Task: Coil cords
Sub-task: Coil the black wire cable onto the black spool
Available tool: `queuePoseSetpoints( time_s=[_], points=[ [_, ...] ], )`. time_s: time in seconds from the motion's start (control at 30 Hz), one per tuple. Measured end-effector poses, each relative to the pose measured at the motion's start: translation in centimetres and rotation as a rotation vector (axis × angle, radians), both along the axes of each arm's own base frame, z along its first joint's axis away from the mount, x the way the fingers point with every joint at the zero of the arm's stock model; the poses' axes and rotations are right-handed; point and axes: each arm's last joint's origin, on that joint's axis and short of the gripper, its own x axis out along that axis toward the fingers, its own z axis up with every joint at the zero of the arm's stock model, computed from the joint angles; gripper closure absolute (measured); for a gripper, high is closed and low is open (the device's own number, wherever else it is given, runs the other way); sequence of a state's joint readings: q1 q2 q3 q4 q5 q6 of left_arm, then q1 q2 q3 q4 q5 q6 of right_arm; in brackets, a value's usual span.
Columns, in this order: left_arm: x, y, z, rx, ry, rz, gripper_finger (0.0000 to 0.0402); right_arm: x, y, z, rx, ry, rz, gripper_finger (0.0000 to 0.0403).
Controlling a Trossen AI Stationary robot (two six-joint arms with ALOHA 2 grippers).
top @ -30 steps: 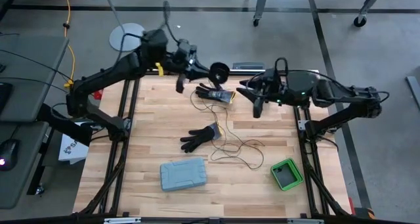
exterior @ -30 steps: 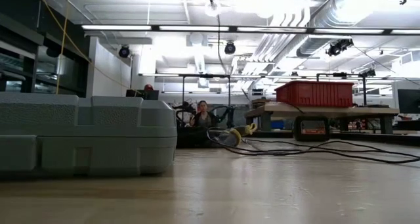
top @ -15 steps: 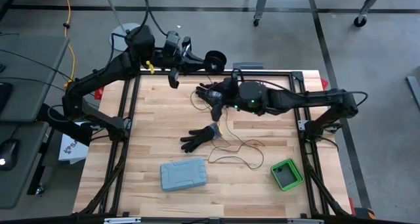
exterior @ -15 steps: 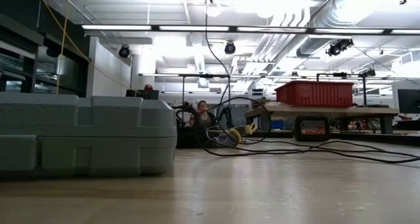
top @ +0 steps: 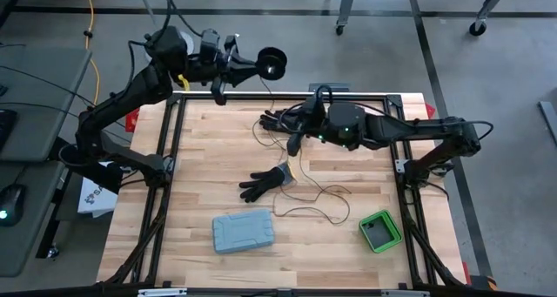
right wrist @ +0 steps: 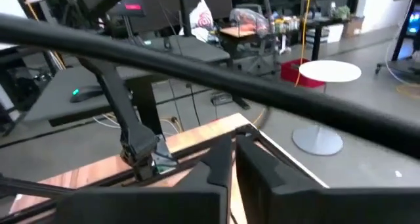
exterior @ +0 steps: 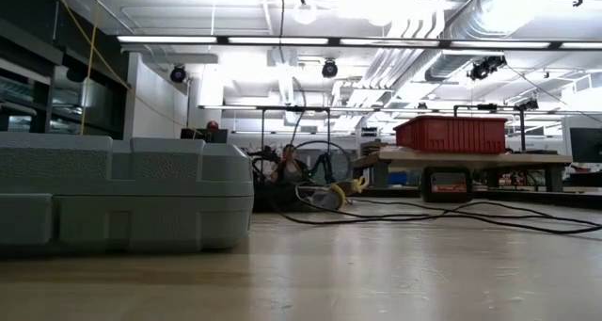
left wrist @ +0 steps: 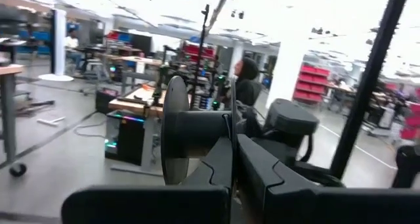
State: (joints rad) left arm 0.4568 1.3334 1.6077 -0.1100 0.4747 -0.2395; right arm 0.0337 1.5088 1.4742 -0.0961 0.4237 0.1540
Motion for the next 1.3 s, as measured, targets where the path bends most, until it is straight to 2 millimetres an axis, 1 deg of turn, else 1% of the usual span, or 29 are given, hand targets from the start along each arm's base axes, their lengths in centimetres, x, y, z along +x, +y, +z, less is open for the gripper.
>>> queuePoseSetpoints(
  time_s=[0.13,0.27,0.4,0.5,0.67,0.83,0.9,1.0,1.2,1.3],
  points=[
    [0.8,-0.5,-0.3,-0.045,0.011,0.028,0.0401,0.0,0.0,0.0,-0.003,0.008,0.017,0.0337],
    [1.0,-1.2,-0.2,-0.039,-0.007,0.088,0.0401,-0.2,0.0,0.1,-0.005,0.007,0.007,0.0272],
    [1.3,-1.9,-0.2,-0.053,-0.007,0.107,0.0401,-0.4,0.0,0.3,-0.051,0.021,0.011,0.0210],
    [1.5,-2.4,-0.2,-0.053,-0.009,0.113,0.0401,-0.4,0.0,0.4,-0.060,0.020,0.009,0.0185],
    [1.7,-3.1,-0.1,-0.027,-0.012,0.117,0.0401,-0.8,-0.4,0.6,-0.095,0.027,-0.113,0.0179],
    [1.2,-3.5,0.3,0.002,-0.027,0.111,0.0401,-1.2,-0.4,1.6,-0.093,-0.027,-0.120,0.0179],
    [1.1,-3.6,0.3,0.010,-0.028,0.112,0.0401,-1.2,-0.3,1.7,-0.090,-0.031,-0.107,0.0179],
    [1.1,-3.7,0.4,0.021,-0.029,0.105,0.0401,-0.9,-0.3,1.5,-0.056,-0.042,-0.068,0.0179],
    [1.0,-3.9,0.8,0.037,-0.070,0.065,0.0401,0.2,-0.9,0.3,-0.054,-0.010,-0.104,0.0180],
    [1.0,-3.9,0.9,0.042,-0.082,0.058,0.0401,0.6,-1.0,0.0,-0.055,0.000,-0.111,0.0197]
  ],
)
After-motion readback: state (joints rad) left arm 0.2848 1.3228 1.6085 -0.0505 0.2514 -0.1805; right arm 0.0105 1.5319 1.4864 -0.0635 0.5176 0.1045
